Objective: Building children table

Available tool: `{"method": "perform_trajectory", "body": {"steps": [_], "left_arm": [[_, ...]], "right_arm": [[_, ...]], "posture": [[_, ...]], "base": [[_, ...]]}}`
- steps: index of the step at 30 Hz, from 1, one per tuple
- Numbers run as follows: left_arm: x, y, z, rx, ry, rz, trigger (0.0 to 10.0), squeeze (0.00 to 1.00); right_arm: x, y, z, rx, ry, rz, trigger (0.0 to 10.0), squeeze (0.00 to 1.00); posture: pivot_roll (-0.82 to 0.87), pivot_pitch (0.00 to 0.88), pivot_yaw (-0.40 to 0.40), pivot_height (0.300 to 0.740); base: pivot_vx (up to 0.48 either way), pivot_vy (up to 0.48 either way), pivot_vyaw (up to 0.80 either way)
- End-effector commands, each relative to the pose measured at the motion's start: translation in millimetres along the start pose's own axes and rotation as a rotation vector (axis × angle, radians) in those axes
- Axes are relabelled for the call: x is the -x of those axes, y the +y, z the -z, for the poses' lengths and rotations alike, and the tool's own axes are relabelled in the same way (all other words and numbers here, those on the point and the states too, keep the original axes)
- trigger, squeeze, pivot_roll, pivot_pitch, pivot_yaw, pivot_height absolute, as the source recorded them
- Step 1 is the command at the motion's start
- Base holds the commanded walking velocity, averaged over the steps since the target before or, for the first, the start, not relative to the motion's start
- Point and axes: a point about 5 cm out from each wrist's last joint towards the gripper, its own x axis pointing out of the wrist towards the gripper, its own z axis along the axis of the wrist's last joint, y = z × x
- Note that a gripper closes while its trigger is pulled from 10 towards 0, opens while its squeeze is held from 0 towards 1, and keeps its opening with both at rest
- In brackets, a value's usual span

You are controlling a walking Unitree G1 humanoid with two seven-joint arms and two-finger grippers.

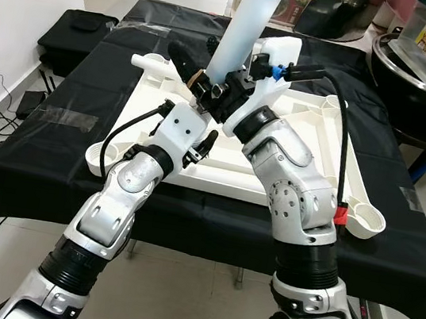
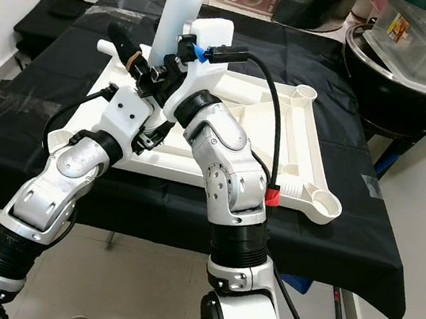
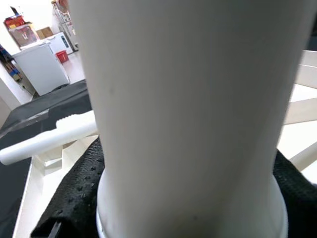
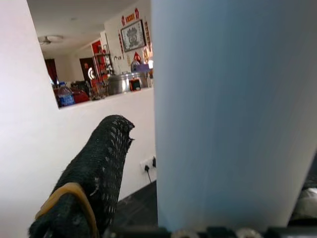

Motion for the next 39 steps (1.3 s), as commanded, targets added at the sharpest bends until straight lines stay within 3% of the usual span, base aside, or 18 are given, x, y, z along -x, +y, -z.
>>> {"method": "perform_trajectory", "body": {"steps": [1,14,15,16,30,36,37,38,39], "left_arm": [[1.3,-8.9,-2.0,-0.026,-0.025,0.044,10.0,0.00],[9.4,-27.0,5.6,-0.118,-0.028,0.140,10.0,0.00],[10.1,-27.6,6.6,-0.118,-0.027,0.141,10.0,0.00],[10.2,-27.6,6.7,-0.122,-0.028,0.140,10.0,0.00],[7.1,-14.7,6.9,-0.140,-0.034,0.107,10.0,0.00],[6.4,-8.9,11.6,-0.065,0.012,0.078,10.0,0.00],[6.8,-6.0,12.3,-0.064,0.014,0.056,10.0,0.25],[7.3,-3.2,13.0,-0.059,0.016,0.036,10.0,1.00],[7.3,-3.2,13.0,-0.059,0.016,0.036,10.0,1.00]], "right_arm": [[0.5,-0.3,6.2,-0.009,0.032,-0.001,10.0,0.00],[-1.6,-3.7,2.8,-0.018,0.031,0.021,10.0,0.00],[-1.6,-3.9,2.6,-0.024,0.030,0.021,8.8,0.00],[-1.6,-4.3,2.3,-0.030,0.029,0.023,0.0,0.00],[-1.3,-4.4,0.6,-0.074,0.019,0.024,0.0,0.00],[-1.3,-3.0,1.9,-0.101,0.014,0.032,0.0,0.00],[-1.3,-2.8,1.9,-0.102,0.010,0.033,0.0,0.00],[-1.5,-2.7,1.7,-0.102,0.008,0.034,0.0,0.00],[-1.5,-2.7,1.7,-0.102,0.008,0.034,0.0,0.00]], "posture": [[0.06,0.069,-0.073,0.740],[0.06,0.068,-0.071,0.740],[0.06,0.069,-0.067,0.740],[0.06,0.070,-0.070,0.740],[0.05,0.068,-0.070,0.740],[0.05,0.069,-0.070,0.740],[0.05,0.068,-0.070,0.740],[0.05,0.068,-0.067,0.740],[0.05,0.068,-0.067,0.740]], "base": [[0.000,0.000,0.00],[0.000,0.000,0.00],[0.000,0.000,0.00],[0.000,0.000,0.00],[0.000,0.000,0.00],[0.000,0.000,0.00],[0.000,0.000,0.00],[0.000,0.000,0.00],[0.000,0.000,0.00]]}}
